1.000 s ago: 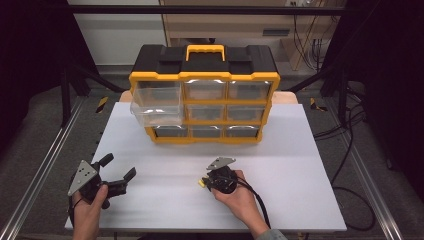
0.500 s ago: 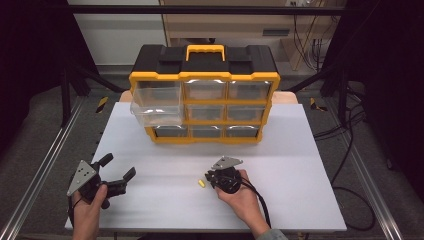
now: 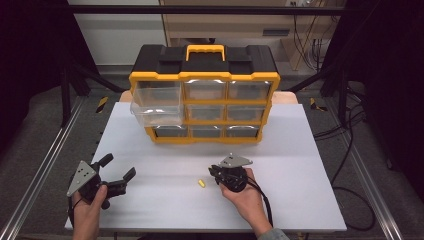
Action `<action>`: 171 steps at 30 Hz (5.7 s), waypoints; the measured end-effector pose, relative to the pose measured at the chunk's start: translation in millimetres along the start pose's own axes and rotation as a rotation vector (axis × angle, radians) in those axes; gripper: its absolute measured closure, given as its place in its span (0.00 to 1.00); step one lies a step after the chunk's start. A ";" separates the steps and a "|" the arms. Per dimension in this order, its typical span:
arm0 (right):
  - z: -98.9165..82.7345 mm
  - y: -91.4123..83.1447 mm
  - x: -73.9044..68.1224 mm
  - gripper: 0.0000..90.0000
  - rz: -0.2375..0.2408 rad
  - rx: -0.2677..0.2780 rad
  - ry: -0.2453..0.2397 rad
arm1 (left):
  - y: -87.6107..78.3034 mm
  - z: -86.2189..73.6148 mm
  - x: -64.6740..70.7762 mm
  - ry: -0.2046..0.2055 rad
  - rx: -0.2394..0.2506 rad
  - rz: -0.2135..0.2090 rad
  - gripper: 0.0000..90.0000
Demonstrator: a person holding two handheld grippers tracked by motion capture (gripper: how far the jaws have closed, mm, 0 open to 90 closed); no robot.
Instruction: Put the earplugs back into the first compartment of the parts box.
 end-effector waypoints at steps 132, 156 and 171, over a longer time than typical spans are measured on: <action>192.0 -73.4 -4.4 0.08 -0.036 0.150 -0.083 | -10.4 3.4 -1.5 0.004 0.014 0.030 0.02; 102.7 -50.9 0.7 0.08 -0.020 0.005 -0.045 | -10.6 3.6 -1.4 0.008 0.012 0.030 0.02; 61.2 -39.2 -2.0 0.08 -0.006 -0.072 -0.029 | -10.5 3.5 -1.3 0.010 0.011 0.030 0.02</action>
Point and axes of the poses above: each handheld gripper's, and its own axes: y roughly forward along the jaws, z roughly out of its top, x roughly to its right, the point moved 8 cm from there along y, roughly forward along the jaws, and after that the axes turned 13 degrees about -z, right-handed, at the moved point
